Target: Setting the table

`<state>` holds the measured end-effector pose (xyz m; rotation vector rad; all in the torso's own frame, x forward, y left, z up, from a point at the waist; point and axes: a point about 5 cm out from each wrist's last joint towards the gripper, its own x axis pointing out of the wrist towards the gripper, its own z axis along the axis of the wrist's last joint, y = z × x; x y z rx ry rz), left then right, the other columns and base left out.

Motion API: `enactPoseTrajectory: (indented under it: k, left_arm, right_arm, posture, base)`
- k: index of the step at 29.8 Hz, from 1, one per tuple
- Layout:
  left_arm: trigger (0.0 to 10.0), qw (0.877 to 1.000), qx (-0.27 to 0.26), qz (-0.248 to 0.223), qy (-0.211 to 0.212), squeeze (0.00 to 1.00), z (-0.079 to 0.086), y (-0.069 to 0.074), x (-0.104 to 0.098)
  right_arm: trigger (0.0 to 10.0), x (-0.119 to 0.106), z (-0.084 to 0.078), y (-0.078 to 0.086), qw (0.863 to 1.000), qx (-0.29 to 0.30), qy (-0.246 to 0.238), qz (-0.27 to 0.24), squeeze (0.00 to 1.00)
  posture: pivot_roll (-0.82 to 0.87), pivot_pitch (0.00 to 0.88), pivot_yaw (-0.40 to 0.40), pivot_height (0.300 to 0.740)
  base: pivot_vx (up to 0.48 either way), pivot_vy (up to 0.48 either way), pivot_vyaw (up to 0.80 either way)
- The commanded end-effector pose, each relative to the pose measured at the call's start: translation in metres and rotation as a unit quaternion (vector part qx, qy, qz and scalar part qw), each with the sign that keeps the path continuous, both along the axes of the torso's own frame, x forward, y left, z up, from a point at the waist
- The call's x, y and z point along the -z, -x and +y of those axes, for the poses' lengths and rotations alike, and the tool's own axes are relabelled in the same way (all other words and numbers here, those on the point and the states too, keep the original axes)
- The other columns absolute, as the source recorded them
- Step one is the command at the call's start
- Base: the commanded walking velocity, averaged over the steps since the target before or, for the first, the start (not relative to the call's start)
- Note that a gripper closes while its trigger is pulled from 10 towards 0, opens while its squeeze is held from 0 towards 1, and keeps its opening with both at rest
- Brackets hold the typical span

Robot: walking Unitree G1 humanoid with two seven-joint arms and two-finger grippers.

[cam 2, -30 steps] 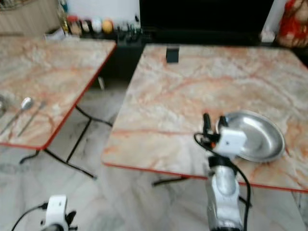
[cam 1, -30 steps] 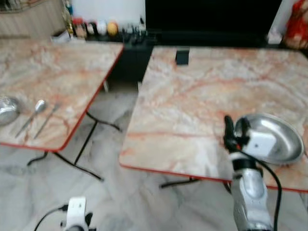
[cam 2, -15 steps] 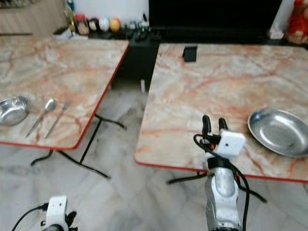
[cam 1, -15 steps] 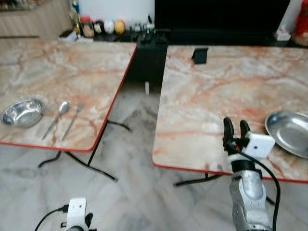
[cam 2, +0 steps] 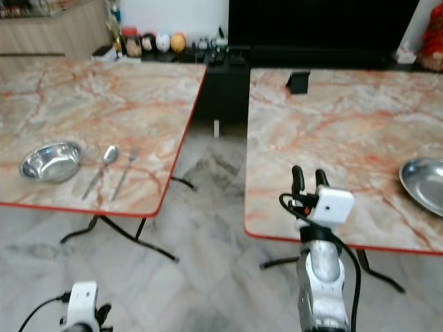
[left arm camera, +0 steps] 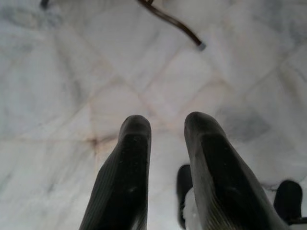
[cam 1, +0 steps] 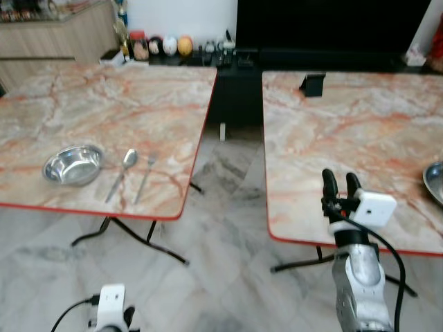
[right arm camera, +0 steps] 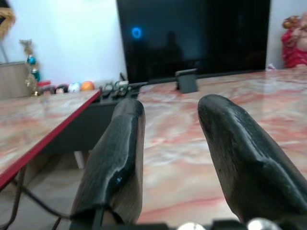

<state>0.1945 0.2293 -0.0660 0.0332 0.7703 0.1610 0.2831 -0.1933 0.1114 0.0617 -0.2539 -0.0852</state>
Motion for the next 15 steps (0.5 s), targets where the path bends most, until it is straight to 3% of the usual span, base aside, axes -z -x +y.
enactPoseTrajectory:
  k: [1,15]
  left_arm:
    - [10.0,1.000,-0.007,0.009,-0.001,0.00,0.0044,0.0051,0.0020]
    - [10.0,1.000,-0.005,0.008,-0.002,0.00,0.0045,0.0037,0.0012]
  right_arm:
    - [10.0,-0.0051,0.0053,-0.0024,1.000,-0.009,-0.001,-0.009,0.00]
    - [10.0,-0.0084,0.0069,-0.0032,1.000,-0.011,0.002,-0.016,0.00]
  posture:
    - [0.00,0.000,-0.009,0.724]
    - [0.01,0.000,-0.007,0.724]
  base:
    - [0.000,0.341,0.00]
    - [0.000,0.341,0.00]
